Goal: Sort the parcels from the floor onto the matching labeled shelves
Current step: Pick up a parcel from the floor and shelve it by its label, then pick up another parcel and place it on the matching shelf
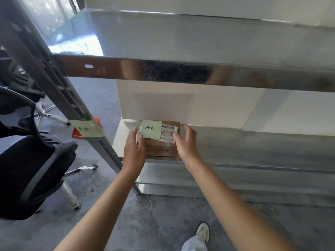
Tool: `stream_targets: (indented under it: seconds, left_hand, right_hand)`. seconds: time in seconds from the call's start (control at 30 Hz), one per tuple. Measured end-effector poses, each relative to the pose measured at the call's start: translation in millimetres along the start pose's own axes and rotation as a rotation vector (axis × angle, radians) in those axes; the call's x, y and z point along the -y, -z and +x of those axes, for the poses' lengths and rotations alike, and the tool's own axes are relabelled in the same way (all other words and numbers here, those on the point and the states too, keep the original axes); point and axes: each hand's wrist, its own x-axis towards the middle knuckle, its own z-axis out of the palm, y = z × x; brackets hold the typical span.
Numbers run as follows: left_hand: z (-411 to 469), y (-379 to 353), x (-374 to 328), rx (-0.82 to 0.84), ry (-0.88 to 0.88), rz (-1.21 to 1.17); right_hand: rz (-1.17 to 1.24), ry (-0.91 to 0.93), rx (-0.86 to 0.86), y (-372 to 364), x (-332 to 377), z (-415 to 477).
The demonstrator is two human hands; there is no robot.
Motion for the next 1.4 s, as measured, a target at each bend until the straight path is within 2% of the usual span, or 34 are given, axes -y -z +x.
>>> stream_targets:
  seconds: [0.1, 0.2, 0.43, 0.57, 0.73, 0.83, 1.0, 1.13, 1.4]
  left_hand:
    - [-9, -1, -13, -0.002, -0.091, -0.004]
    - [-21, -4, -30, 0.069, -0.197, 0.026]
    - [-59, -20, -90, 0.224, -0.614, 0.127]
    - [-72, -30, -129, 0.239, -0.784, 0.145]
    - [-80, -48, -171, 0.216, -0.891, 0.266]
    - [-100, -57, -186, 0.231, -0.998, 0.270]
    - [-134, -83, -212, 0.222, -1.308, 0.293]
    - [-147, -101, -266, 0.089, -1.294, 0.222]
    - [-167, -166, -340, -0.065, -1.208, 0.237]
  right_hand:
    - [-0.036, 0.072, -0.012, 5, 8, -10]
    - [-0.066, 0.173, -0.054, 9, 19, -22]
    - [-0.141, 0.384, -0.216, 45, 51, -72]
    - [-0.154, 0.451, -0.361, 79, 70, -91]
    - [-0.327, 0.507, -0.535, 123, 81, -95]
    - [-0.397, 0.609, -0.604, 147, 80, -107]
    - [-0.340, 0.741, -0.682, 189, 81, -136]
    - [-0.305, 0.686, -0.712, 239, 98, -145]
    - [-0.542, 0.692, -0.777, 342, 115, -126]
